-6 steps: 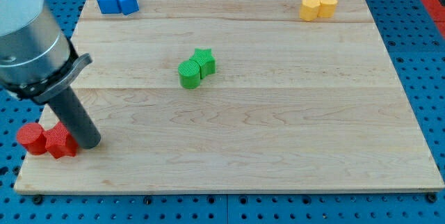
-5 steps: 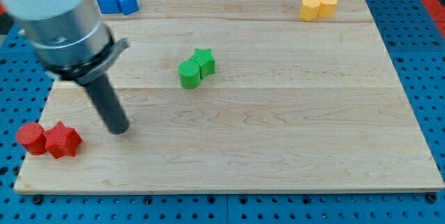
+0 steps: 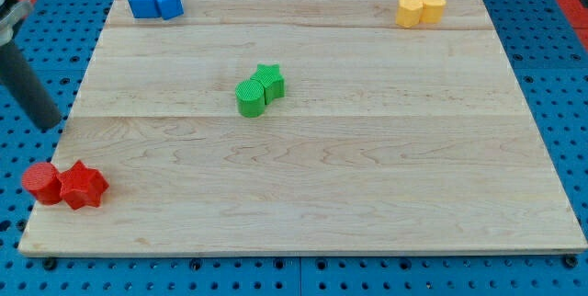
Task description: Slightly push the red blocks to the bottom
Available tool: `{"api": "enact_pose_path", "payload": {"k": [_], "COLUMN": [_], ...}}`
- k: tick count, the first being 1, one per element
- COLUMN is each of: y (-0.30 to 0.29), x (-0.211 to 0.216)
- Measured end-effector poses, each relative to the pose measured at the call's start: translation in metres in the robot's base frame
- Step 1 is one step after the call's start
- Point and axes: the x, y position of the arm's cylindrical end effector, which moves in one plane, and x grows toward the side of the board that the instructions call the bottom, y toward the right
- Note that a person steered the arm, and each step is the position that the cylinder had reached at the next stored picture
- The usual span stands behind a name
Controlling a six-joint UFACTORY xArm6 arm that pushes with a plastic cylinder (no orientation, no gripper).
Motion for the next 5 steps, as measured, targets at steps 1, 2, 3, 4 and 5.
{"api": "enact_pose_path", "payload": {"k": [1, 2, 3, 4, 5], "y": [0.000, 0.000, 0.000, 0.000, 0.000], "x": [0.046, 0.052, 0.053, 0.053, 0.057]}}
